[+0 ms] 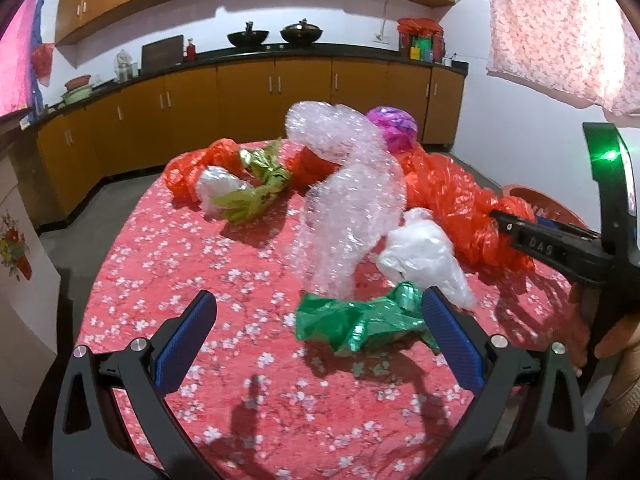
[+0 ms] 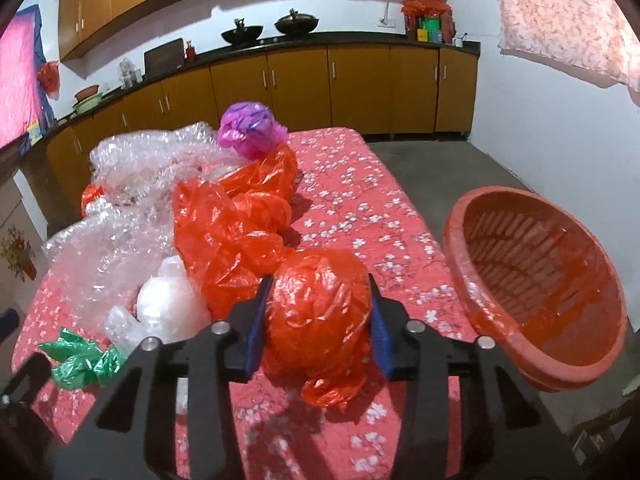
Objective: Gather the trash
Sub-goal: 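Grasp the orange-red bag with the right tool while the left tool grasps the green bag, then carry both held bags over the orange basket with both tools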
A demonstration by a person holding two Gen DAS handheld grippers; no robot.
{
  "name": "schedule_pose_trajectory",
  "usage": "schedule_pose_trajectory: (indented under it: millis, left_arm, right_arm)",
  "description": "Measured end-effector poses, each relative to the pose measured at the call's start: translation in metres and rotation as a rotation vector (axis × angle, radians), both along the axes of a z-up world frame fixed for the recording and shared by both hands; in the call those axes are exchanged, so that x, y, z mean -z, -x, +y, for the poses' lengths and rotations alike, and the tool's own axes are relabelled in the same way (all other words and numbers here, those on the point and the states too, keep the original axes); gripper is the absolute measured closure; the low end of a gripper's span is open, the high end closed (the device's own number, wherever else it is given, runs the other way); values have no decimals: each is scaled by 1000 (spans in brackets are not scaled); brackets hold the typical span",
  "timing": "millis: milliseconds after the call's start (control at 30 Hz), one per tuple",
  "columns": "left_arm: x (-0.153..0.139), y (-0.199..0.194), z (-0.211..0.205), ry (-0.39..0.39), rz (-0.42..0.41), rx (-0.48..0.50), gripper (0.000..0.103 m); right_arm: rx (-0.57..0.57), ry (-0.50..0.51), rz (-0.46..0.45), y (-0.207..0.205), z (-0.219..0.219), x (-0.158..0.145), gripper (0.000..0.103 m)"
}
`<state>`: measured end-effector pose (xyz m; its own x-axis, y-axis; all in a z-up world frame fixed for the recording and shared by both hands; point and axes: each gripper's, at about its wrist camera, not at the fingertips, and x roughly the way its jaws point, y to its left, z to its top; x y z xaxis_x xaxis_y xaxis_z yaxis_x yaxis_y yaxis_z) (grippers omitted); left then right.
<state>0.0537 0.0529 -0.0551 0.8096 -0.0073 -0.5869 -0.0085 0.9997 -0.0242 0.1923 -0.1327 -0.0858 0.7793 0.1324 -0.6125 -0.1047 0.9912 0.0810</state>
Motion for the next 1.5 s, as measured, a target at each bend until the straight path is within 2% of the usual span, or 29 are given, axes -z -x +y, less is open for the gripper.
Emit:
schedule_pose_trajectory:
  millis: [133, 300, 400, 567, 633, 900, 967, 1267, 1500]
  left_arm:
    - [3, -1, -9, -8, 6, 42, 5]
    - [6, -7, -25, -46, 11, 81, 20]
    - [10, -12, -32, -62, 18, 101, 25]
    - [18, -19, -41, -48, 55, 122, 28]
    - [21, -21, -45, -50, 64, 130, 33]
    - [31, -42, -38, -22, 109, 100, 71]
    - [30, -46, -32, -12, 108, 91, 75]
    - [27, -48, -3, 20, 112, 56, 79]
    - [12, -39, 21, 38, 79, 16, 79]
  right_arm:
    - [32, -21, -17, 10, -11, -7, 65]
    - [64, -40, -35, 22, -24, -16, 65]
    - [73, -35, -40, 26, -30, -20, 65]
    - [91, -36, -30, 30, -38, -19, 65]
    - [96, -38, -25, 30, -40, -17, 65]
    - [106, -40, -27, 31, -43, -18, 65]
    - [108, -41, -28, 31, -44, -18, 65]
    - [113, -42, -31, 33, -45, -18, 65]
    - [110, -48, -41, 35, -45, -22, 65]
